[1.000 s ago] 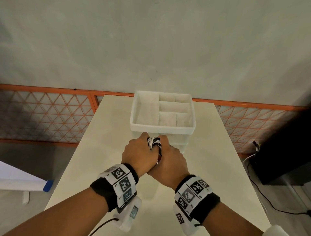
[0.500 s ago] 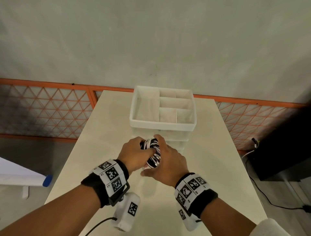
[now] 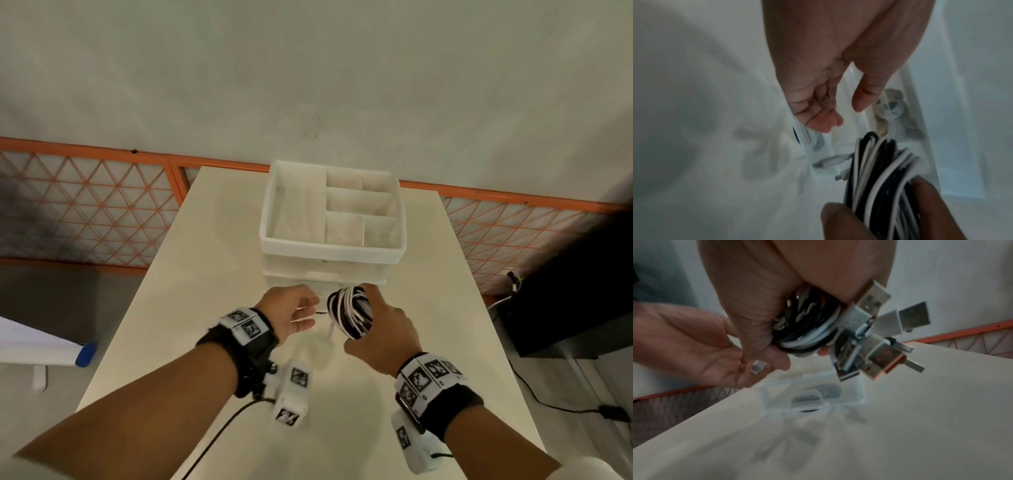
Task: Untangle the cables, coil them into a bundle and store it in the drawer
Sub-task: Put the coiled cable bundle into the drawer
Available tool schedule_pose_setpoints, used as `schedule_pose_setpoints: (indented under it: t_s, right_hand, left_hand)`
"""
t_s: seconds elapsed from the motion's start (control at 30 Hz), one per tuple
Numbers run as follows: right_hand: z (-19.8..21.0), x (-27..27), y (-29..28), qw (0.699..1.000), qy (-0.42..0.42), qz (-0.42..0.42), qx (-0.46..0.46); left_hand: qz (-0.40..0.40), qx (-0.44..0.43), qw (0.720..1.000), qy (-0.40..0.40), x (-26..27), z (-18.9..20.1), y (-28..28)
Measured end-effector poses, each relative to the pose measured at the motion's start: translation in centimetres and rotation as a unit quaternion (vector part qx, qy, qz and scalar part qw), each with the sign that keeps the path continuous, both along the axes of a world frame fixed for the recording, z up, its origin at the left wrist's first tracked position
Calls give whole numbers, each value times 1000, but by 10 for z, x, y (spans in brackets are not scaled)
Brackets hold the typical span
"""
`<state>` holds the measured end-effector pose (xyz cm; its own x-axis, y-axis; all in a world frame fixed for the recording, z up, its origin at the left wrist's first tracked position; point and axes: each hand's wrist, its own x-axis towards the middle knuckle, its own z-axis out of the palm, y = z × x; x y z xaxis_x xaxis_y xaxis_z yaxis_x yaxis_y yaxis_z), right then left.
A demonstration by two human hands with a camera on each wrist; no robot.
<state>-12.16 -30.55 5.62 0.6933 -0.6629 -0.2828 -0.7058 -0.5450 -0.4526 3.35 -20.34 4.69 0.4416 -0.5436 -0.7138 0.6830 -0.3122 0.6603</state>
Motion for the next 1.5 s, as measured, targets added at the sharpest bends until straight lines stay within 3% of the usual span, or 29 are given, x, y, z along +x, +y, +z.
schedule_pose_setpoints:
  t_s: [0.2, 0.43, 0.5, 0.57, 0.63, 0.7, 0.83, 0.87, 0.93, 1.07, 1.13, 1.2, 1.27, 1.3, 1.37, 1.43, 1.5]
  right_hand:
    - [7, -6, -7, 999, -31, -11, 7]
    - [11, -17, -5, 998, -54, 6, 40]
    - [16, -16, -7, 998, -53, 17, 40]
    - [22, -12, -10, 997, -53, 30, 38]
    - [29, -5, -11, 997, -56, 48, 35]
    - [34, 3, -10, 995, -60, 68, 26]
    - [40, 21, -9, 994, -49, 102, 6]
    - [40, 25, -9, 993, -41, 112, -2]
    - [40, 32, -8, 991, -23, 133, -19]
    - [35, 45, -9, 985, -2, 169, -29]
    - [32, 50, -8, 981, 21, 191, -40]
    - [27, 56, -6, 974, 55, 213, -53]
    - [21, 62, -3, 968, 84, 230, -58]
    - [17, 65, -2, 966, 97, 235, -56]
    - [12, 71, -1, 962, 114, 245, -49]
    - [10, 76, 1, 957, 118, 261, -40]
    - [9, 79, 4, 957, 103, 271, -21]
  left_hand:
    - [88, -61, 984, 142, -4, -20, -27]
    - [-19, -13, 994, 111, -39, -26, 27]
    - [-99, 10, 994, 40, -41, -11, 40]
    - [-182, 28, 975, -128, -36, 6, 42]
    - [-212, 49, 915, -341, -24, 18, 41]
    - [-238, 103, 823, -506, -12, 19, 41]
    - [-389, 203, 659, -612, -7, 1, 48]
    - [-403, 214, 627, -632, -8, -1, 50]
    - [-398, 217, 598, -661, -11, -4, 55]
    - [-424, 192, 599, -651, -17, -6, 71]
    - [-440, 172, 616, -631, -18, -2, 76]
    - [-413, 147, 657, -614, -14, 4, 76]
    - [-319, 99, 707, -624, -9, 9, 73]
    - [-268, 73, 717, -639, -7, 9, 72]
    - [-233, 19, 714, -660, -4, 5, 68]
    - [-262, -11, 692, -672, -5, 1, 65]
    - [-293, -2, 688, -664, -7, -4, 61]
